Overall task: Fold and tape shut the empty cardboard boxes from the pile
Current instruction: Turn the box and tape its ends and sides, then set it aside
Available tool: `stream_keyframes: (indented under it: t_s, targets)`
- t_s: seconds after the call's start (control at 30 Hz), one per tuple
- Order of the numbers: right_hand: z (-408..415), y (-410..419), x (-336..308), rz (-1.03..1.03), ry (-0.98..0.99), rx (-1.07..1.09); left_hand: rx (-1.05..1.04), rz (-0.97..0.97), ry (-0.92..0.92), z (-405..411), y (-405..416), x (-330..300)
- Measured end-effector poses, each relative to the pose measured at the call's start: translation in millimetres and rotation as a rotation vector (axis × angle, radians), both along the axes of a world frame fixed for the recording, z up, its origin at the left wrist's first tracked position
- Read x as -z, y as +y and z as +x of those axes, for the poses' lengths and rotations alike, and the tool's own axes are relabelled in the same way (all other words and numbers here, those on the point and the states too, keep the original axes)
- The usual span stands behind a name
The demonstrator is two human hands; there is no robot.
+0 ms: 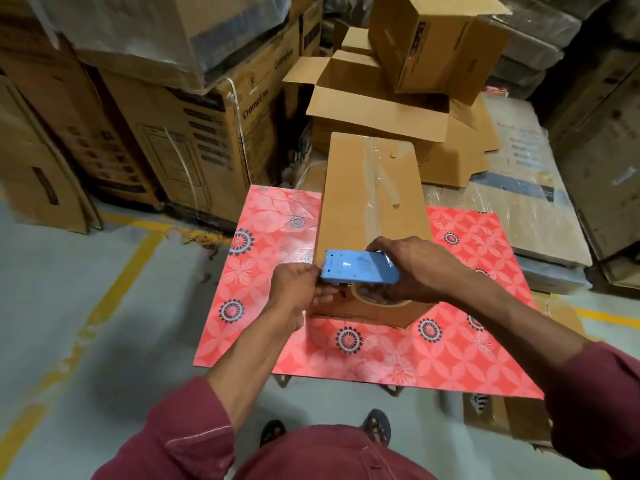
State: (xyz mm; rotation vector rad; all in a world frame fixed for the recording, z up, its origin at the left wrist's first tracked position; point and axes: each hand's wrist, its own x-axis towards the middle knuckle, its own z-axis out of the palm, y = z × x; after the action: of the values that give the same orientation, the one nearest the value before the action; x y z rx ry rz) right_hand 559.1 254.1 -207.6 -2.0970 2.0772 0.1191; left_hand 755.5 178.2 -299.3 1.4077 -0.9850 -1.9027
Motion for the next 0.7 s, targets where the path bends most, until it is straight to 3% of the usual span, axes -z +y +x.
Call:
stream_keyframes:
  t_s: [0.13, 0.3, 0.47, 0.7]
  targets:
    - [1.5, -6.1, 0.2, 0.069, -0.024, 0.001, -0.031, -0.095, -0.083, 13.4, -14.0, 8.4]
    - [-30.5, -5.2, -2.6, 0.151, 0.01, 0.01, -0.04, 0.016, -0.132, 37.0, -29.7, 32.4]
    - [-34.3, -7.6, 4.2, 0.245, 0.042, 0.015, -0.058, 0.126, -0.062, 28.6, -31.3, 46.4]
    - [-34.7, -18.2, 18.3, 0.279, 0.091, 0.031, -0.037, 0.112, -0.109, 20.8, -36.6, 71.0]
